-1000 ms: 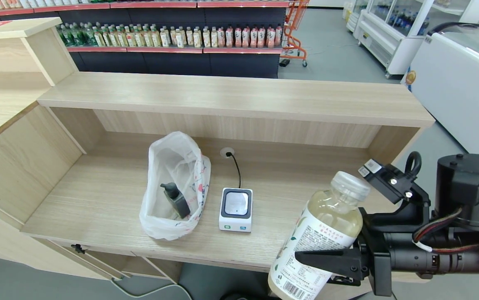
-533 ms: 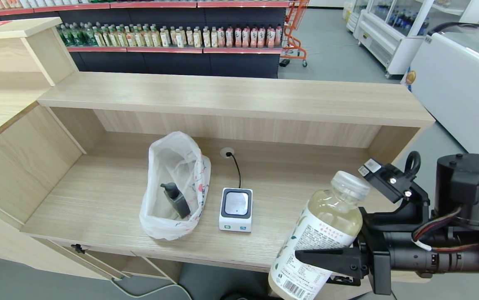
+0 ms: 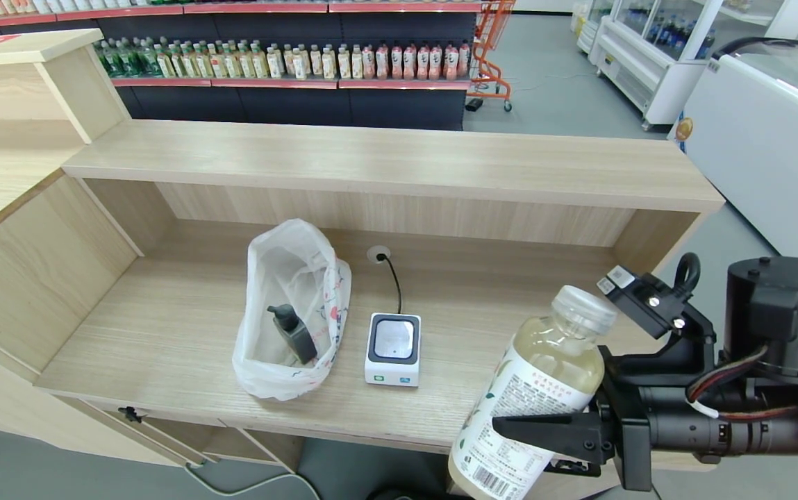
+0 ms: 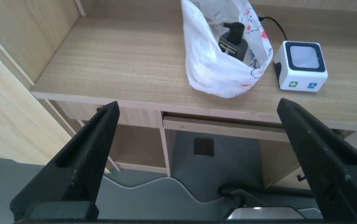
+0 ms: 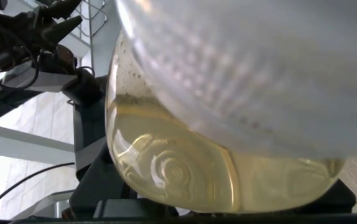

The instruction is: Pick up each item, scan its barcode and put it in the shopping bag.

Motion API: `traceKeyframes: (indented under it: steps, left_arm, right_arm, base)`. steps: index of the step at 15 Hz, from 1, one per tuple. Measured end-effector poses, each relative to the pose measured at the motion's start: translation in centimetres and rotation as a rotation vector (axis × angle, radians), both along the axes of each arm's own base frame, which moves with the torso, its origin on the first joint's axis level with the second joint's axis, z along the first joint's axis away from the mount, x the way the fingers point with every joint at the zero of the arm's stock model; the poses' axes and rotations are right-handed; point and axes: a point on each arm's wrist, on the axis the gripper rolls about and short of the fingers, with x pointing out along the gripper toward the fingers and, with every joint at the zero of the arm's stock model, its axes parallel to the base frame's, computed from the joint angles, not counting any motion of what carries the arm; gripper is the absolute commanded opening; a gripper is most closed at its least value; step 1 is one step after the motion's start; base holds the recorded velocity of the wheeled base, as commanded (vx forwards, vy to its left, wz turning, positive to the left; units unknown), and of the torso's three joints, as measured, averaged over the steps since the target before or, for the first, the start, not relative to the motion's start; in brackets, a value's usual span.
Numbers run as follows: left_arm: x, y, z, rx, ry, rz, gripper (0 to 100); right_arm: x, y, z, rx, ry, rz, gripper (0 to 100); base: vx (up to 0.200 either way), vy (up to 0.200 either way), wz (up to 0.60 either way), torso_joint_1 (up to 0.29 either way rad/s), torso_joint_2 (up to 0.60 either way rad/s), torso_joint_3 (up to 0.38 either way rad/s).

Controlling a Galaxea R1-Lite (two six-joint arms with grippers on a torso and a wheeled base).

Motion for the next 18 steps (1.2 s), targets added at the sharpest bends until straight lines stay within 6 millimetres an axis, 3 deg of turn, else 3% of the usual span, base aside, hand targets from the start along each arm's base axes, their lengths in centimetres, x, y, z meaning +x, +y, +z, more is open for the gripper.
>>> traceKeyframes:
  steps: [15,16,18]
  left_arm:
    - [0.0,0.0,0.0,0.0,0.0,0.0,100]
    - [0.0,0.0,0.0,0.0,0.0,0.0,100]
    - [0.0,0.0,0.0,0.0,0.0,0.0,100]
  right_arm:
    - [-0.2,0.2,-0.4,0.007,0.096,-0.044,0]
    - [-0.2,0.1,-0.1,0.006,0.062,-0.058,0]
    - [0.7,-1.1,0.6,-0.058,-0.165,-0.136,0]
  base:
    - [0.0,0.0,0.0,0.0,0.0,0.0]
    - [0.0,0.0,0.0,0.0,0.0,0.0]
    - [0.0,0.0,0.0,0.0,0.0,0.0]
